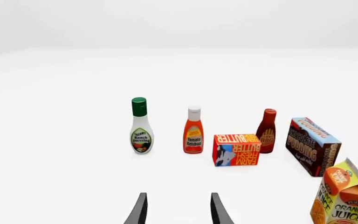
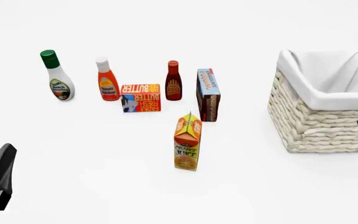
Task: Pick the orange juice and place it in the basket.
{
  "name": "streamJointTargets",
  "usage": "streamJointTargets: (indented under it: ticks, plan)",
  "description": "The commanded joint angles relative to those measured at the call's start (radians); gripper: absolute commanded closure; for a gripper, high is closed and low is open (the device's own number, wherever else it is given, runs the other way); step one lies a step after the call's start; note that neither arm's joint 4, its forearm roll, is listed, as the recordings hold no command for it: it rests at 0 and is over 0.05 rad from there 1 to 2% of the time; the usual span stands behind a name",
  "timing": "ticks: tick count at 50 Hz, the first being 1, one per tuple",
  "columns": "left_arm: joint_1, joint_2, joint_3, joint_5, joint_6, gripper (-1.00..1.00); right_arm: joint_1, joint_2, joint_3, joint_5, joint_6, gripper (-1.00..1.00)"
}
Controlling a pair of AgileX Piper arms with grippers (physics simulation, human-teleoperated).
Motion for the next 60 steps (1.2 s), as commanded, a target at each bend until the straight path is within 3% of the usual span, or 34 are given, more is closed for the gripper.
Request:
streamJointTargets:
  ticks: [1, 27, 41, 45, 48, 60]
  plan:
    - [0.0, -0.002, 0.001, -0.001, 0.003, -1.0, 0.03, 0.115, -0.086, 0.041, 0.039, -1.0]
    - [0.0, -0.003, 0.007, -0.005, 0.003, -1.0, 0.092, 0.343, -0.24, 0.117, 0.222, -1.0]
    - [0.0, -0.003, 0.007, -0.005, 0.002, -1.0, 0.172, 0.438, -0.357, 0.225, 0.397, -1.0]
    - [0.0, -0.003, 0.007, -0.005, 0.002, -1.0, 0.182, 0.462, -0.381, 0.25, 0.417, -1.0]
    - [0.0, -0.003, 0.007, -0.005, 0.002, -1.0, 0.209, 0.483, -0.372, 0.244, 0.488, -1.0]
    - [0.0, -0.003, 0.007, -0.005, 0.002, -1.0, 0.241, 0.531, -0.414, 0.298, 0.618, -1.0]
